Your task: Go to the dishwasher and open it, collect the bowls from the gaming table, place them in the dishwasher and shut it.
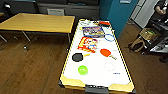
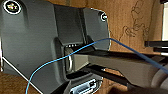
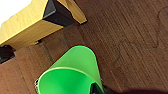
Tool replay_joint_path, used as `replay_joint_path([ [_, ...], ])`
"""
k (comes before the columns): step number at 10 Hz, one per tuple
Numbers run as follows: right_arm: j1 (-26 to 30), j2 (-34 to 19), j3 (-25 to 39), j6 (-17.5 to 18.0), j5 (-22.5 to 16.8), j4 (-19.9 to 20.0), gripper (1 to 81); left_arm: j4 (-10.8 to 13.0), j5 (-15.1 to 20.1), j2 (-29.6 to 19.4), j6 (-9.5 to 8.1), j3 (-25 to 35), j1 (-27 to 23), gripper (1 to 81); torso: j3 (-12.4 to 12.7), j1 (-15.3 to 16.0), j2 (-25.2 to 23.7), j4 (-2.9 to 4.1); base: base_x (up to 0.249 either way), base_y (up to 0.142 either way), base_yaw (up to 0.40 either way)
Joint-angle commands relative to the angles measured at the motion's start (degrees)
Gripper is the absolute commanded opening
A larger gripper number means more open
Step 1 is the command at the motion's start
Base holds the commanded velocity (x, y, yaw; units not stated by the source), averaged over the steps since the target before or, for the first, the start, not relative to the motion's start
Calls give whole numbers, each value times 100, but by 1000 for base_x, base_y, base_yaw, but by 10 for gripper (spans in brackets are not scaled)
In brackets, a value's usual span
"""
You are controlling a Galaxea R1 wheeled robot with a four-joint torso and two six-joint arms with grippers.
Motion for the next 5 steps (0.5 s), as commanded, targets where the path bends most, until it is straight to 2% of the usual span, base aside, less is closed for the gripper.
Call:
replay_joint_path([
  [1,-1939,1524,-1273,32,2016,-372,10,-19,263,-1653,-275,1987,-728,811,0,0,0,0,0,0,0],
  [4,-2440,2597,-1502,-12,2069,-777,10,-19,281,-2603,-829,3218,-1562,811,0,0,0,0,0,0,0],
  [5,-2511,2983,-1747,-64,2061,-812,10,-19,272,-2892,-1118,3604,-1905,811,0,0,0,0,0,0,0],
])
